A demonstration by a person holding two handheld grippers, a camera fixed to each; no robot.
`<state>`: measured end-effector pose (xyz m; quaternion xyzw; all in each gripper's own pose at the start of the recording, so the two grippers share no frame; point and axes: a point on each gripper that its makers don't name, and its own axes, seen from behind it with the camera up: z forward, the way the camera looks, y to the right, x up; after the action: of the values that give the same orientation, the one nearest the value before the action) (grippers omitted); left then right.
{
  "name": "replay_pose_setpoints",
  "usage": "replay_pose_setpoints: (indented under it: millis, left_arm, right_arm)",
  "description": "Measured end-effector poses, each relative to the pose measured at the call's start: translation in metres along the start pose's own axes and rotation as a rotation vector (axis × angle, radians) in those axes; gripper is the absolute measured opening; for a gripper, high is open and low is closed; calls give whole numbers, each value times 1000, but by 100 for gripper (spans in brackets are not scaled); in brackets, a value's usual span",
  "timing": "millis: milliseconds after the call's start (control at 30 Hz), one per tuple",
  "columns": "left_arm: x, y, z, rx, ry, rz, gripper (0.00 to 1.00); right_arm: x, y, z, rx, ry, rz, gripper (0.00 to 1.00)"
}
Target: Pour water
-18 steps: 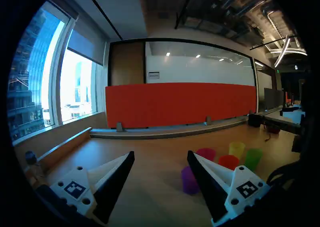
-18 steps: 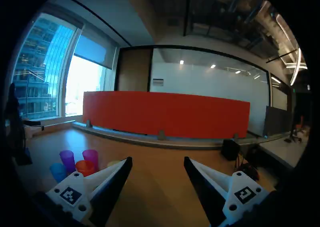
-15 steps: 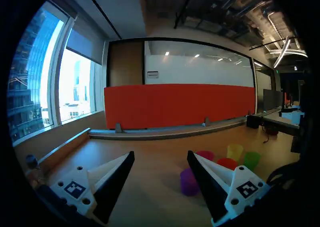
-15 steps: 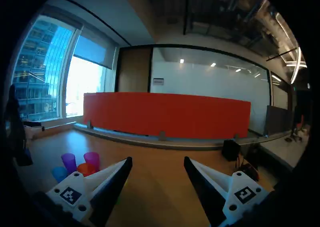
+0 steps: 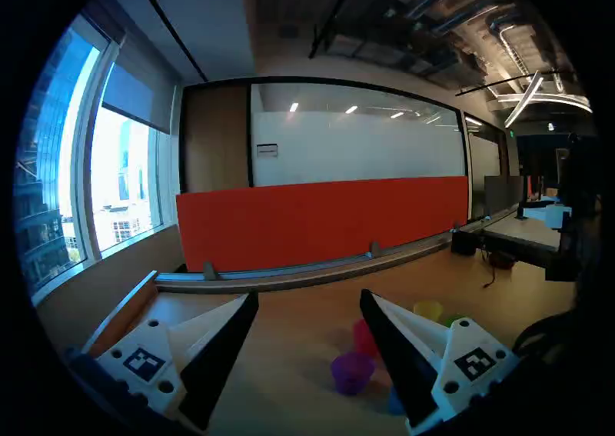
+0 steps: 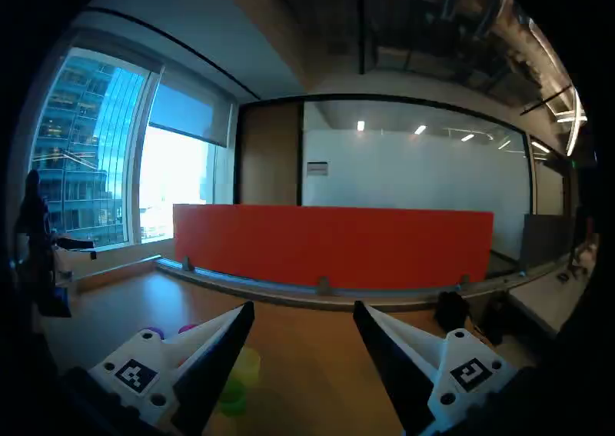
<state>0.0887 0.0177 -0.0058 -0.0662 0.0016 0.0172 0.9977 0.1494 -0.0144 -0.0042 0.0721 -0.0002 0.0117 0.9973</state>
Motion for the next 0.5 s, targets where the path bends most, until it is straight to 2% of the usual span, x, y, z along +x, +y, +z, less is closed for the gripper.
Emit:
replay_pose_setpoints:
  millis: [267,500]
  left_arm:
    - [46,-1,1,-32,41,0,98]
    - [72,4,2,-67,56,-9,98]
  right_arm:
    - [29,3,5,20,12,-16,100]
    - [45,3,4,39,21,-2,100]
